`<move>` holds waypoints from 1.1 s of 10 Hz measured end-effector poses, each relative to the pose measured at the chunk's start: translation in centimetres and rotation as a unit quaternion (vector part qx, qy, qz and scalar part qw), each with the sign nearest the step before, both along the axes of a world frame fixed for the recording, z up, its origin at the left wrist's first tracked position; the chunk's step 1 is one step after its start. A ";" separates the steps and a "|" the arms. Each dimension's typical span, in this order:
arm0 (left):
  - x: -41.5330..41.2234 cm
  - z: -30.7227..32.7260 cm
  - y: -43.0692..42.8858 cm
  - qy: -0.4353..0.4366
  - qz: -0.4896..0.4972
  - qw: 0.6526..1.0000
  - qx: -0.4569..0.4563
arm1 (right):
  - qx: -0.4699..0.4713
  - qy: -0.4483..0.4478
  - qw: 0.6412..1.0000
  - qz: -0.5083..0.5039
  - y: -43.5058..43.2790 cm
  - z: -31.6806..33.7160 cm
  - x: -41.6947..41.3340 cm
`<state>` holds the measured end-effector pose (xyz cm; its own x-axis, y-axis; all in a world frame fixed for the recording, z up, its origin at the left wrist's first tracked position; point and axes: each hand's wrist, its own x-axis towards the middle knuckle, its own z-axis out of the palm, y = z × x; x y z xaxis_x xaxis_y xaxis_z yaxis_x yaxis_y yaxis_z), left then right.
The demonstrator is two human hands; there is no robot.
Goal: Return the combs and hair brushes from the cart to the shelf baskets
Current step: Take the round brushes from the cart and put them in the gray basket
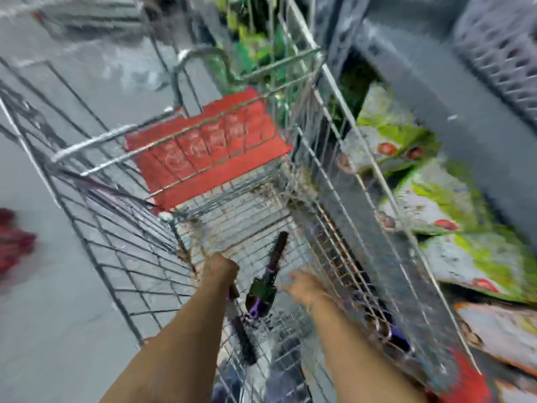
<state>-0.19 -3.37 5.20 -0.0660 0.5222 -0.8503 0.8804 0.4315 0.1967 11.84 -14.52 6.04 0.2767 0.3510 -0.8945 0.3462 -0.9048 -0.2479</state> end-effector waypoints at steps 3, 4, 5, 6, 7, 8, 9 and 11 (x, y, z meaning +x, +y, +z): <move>0.4 -7.5 -5.6 0.149 0.184 0.971 0.042 | 0.039 -0.140 0.976 -0.162 2.3 -7.3 -5.7; 0.6 -7.4 -5.0 0.134 0.160 0.973 0.096 | 0.097 -0.123 0.962 -0.223 0.9 -7.0 -4.1; 2.1 -6.0 -4.2 0.003 0.276 0.951 0.141 | 0.148 -0.112 0.944 -0.273 -1.1 -6.7 -1.4; 4.3 -4.7 -3.1 -0.209 0.515 0.830 0.045 | 0.164 -0.159 0.928 -0.294 -2.7 -6.1 1.3; 4.4 -5.1 -2.7 -0.361 0.659 0.659 -0.040 | 0.164 -0.201 0.929 -0.264 -3.9 -5.6 3.4; 3.2 -7.0 -4.0 -0.291 0.677 0.673 -0.071 | 0.132 -0.191 0.948 -0.219 -4.5 -5.7 3.8; 2.3 -6.9 -6.2 -0.088 0.422 0.899 -0.073 | 0.108 -0.202 0.953 -0.200 -4.7 -5.8 3.2; 1.3 -5.8 -2.7 0.073 -0.248 0.941 0.218 | 0.062 -0.220 0.967 -0.110 -4.6 -6.0 2.0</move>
